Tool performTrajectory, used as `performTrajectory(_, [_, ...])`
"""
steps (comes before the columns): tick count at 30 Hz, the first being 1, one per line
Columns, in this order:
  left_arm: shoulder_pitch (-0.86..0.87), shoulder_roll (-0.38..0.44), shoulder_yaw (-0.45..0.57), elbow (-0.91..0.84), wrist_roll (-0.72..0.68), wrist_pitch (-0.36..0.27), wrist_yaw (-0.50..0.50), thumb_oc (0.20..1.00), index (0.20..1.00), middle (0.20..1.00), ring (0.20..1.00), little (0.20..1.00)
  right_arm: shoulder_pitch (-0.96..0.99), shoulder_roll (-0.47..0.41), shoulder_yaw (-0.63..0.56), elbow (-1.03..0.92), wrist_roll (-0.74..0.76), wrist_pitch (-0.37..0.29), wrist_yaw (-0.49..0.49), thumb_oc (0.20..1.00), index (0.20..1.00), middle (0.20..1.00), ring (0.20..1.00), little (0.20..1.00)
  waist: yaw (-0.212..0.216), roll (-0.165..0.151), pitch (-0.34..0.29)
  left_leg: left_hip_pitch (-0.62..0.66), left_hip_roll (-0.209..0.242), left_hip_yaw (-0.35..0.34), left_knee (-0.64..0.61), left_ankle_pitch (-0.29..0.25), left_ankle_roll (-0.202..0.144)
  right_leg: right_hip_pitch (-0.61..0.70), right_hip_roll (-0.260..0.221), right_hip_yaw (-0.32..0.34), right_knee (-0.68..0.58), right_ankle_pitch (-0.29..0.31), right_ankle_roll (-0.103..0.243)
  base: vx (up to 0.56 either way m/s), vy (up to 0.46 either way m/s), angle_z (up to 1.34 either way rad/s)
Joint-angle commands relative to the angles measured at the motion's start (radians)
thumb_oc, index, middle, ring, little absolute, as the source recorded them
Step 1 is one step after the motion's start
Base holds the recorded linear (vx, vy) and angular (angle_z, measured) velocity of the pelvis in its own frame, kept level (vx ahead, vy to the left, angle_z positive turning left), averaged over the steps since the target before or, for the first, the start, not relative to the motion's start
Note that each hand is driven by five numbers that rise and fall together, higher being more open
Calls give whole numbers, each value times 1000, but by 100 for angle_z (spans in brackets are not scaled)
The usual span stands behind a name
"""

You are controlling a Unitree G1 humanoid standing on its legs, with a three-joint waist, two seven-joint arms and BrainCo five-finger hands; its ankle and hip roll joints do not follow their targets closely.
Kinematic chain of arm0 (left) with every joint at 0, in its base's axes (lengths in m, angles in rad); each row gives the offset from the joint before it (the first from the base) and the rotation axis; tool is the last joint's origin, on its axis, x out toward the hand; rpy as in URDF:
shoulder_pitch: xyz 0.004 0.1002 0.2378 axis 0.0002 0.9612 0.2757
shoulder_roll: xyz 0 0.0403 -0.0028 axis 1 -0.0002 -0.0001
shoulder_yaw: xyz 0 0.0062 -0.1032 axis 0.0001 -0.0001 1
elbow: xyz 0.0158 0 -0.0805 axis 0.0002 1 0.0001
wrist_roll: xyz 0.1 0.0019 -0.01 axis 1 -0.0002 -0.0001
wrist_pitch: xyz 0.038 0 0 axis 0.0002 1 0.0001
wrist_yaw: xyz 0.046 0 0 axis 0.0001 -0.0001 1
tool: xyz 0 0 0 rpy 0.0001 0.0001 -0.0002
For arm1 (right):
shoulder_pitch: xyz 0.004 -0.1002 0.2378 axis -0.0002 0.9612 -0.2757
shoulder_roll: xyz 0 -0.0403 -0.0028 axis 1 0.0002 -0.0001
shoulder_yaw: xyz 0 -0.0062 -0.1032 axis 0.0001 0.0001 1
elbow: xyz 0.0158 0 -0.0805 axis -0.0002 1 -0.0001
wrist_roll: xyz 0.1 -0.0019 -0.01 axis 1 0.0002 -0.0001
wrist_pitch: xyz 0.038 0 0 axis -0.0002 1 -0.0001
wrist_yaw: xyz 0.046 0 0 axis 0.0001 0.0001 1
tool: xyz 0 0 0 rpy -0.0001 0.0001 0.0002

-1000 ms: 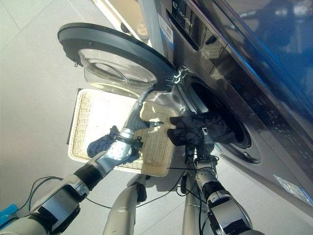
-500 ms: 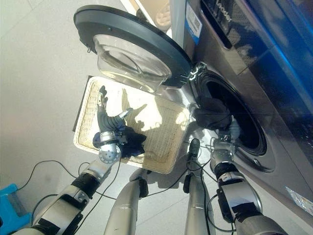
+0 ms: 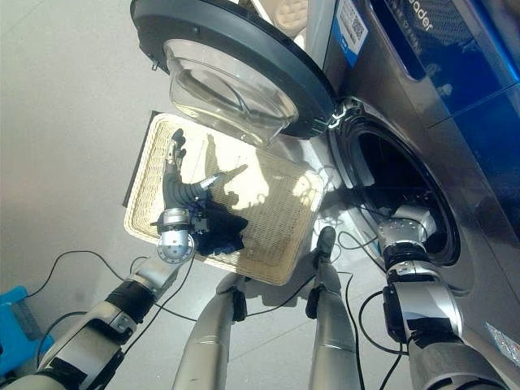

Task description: Put the clothes into the washing machine.

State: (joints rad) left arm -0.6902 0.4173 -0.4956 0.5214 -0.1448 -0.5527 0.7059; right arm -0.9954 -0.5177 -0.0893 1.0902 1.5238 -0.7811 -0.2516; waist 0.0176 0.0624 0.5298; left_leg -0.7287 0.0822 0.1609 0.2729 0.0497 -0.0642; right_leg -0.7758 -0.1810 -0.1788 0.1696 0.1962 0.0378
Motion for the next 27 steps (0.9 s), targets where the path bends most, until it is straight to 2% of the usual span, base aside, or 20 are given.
performTrajectory(1, [17, 26, 22, -70, -24, -18, 22, 1000, 1000, 1000, 1000, 1000, 9, -112, -14, -105, -25, -170, -7, 200, 200, 200, 200, 200, 2, 44, -10, 0, -73, 22, -30, -31, -20, -11, -8, -66, 169, -121, 103, 0, 0, 0])
performTrajectory(3, [28, 29, 24, -81, -36, -12, 20, 1000, 1000, 1000, 1000, 1000, 19, -113, -50, -144, 109, -225, 98, 200, 200, 200, 200, 200, 1, 46, -10, 3, -73, 21, -31, -31, -20, -9, -11, -65, 171, -122, 105, 0, 0, 0])
performTrajectory(4, [28, 28, 25, -82, -35, -12, 21, 1000, 1000, 1000, 1000, 1000, 20, -110, -58, -153, 139, -233, 121, 200, 200, 200, 200, 200, 0, 47, -10, 3, -73, 21, -32, -31, -20, -9, -11, -65, 170, -121, 106, 0, 0, 0])
performTrajectory(5, [26, 24, 23, -80, -34, -13, 20, 1000, 1000, 1000, 1000, 1000, 22, -101, -69, -164, 212, -235, 188, 200, 200, 200, 200, 200, -2, 48, -10, 5, -72, 22, -34, -31, -20, -10, -13, -65, 169, -120, 107, 0, 0, 0])
performTrajectory(7, [20, 20, 20, -77, -39, -9, 17, 1000, 1000, 1000, 1000, 1000, 22, -88, -73, -171, 280, -232, 246, 200, 200, 200, 200, 200, -3, 50, -10, 7, -74, 22, -35, -31, -20, -9, -13, -65, 168, -120, 106, 0, 0, 0])
performTrajectory(10, [7, 11, 16, -70, -39, 1, 13, 1000, 1000, 1000, 1000, 1000, 19, -61, -74, -176, 326, -229, 283, 200, 200, 200, 200, 200, -6, 51, -10, 12, -73, 26, -37, -31, -20, -5, -15, -65, 167, -119, 106, 0, 0, 0])
performTrajectory(11, [0, 10, 12, -67, -41, 5, 12, 1000, 1000, 1000, 1000, 1000, 21, -55, -71, -163, 295, -210, 272, 379, 379, 379, 379, 379, -7, 52, -10, 14, -73, 27, -39, -30, -20, -3, -16, -66, 164, -119, 106, 0, 0, 0])
performTrajectory(12, [-14, 7, 0, -58, -39, 10, 15, 1000, 1000, 1000, 1000, 1000, 19, -50, -57, -137, 198, -160, 181, 1000, 1000, 1000, 1000, 1000, -8, 53, -10, 18, -73, 29, -40, -30, -20, 0, -17, -66, 164, -119, 106, 0, 0, 0])
performTrajectory(13, [-16, 7, -1, -56, -39, 10, 16, 1000, 1000, 1000, 1000, 1000, 17, -51, -54, -135, 175, -151, 150, 1000, 1000, 1000, 1000, 1000, -8, 53, -10, 18, -73, 30, -40, -30, -21, 0, -17, -66, 164, -119, 106, 0, 0, 0])
performTrajectory(14, [-21, 6, -4, -49, -39, 11, 18, 1000, 1000, 1000, 1000, 1000, 16, -53, -43, -120, 121, -106, 88, 1000, 1000, 1000, 1000, 1000, -8, 54, -10, 19, -73, 30, -40, -29, -21, 1, -17, -65, 163, -118, 106, 0, 0, 0])
performTrajectory(15, [-22, 5, -6, -47, -39, 11, 19, 1000, 1000, 1000, 1000, 1000, 14, -56, -40, -115, 91, -81, 69, 1000, 1000, 1000, 1000, 1000, -8, 55, -10, 20, -73, 29, -41, -29, -21, 2, -18, -65, 162, -118, 106, 0, 0, 0])
performTrajectory(16, [-27, 1, -6, -40, -34, 23, 18, 1000, 1000, 1000, 1000, 1000, 10, -60, -6, -97, -11, -7, 5, 1000, 1000, 1000, 1000, 1000, -7, 54, -10, 21, -73, 31, -44, -28, -19, 4, -17, -66, 159, -119, 105, 0, 0, 0])
performTrajectory(18, [-29, 4, -7, -34, -35, 24, 17, 1000, 1000, 1000, 1000, 1000, 9, -61, 6, -92, -58, 20, -40, 1000, 1000, 1000, 1000, 1000, -6, 53, -10, 21, -73, 32, -44, -27, -20, 5, -17, -67, 158, -119, 105, 0, 0, 0])
performTrajectory(20, [-31, 9, -10, -18, -39, 29, 8, 1000, 1000, 1000, 1000, 1000, 10, -66, 37, -85, -149, 109, -116, 1000, 1000, 1000, 1000, 1000, -6, 50, -10, 24, -72, 33, -48, -25, -20, 7, -16, -68, 155, -117, 105, 18, -2, 0])
performTrajectory(21, [-30, 9, -12, -5, -36, 29, 5, 1000, 1000, 1000, 1000, 1000, 19, -68, 47, -62, -177, 189, -129, 1000, 1000, 1000, 1000, 1000, -6, 47, -10, 35, -71, 32, -47, -34, -21, 15, -15, -67, 159, -127, 108, 0, 0, 0])
performTrajectory(27, [-32, 13, -6, 21, -32, 14, -6, 1000, 1000, 1000, 1000, 1000, 2, -85, 92, -9, -318, 311, -241, 1000, 1000, 1000, 1000, 1000, 1, 43, -10, 20, -69, 37, -47, -25, -15, 3, -13, -70, 159, -119, 103, 0, 0, 0])
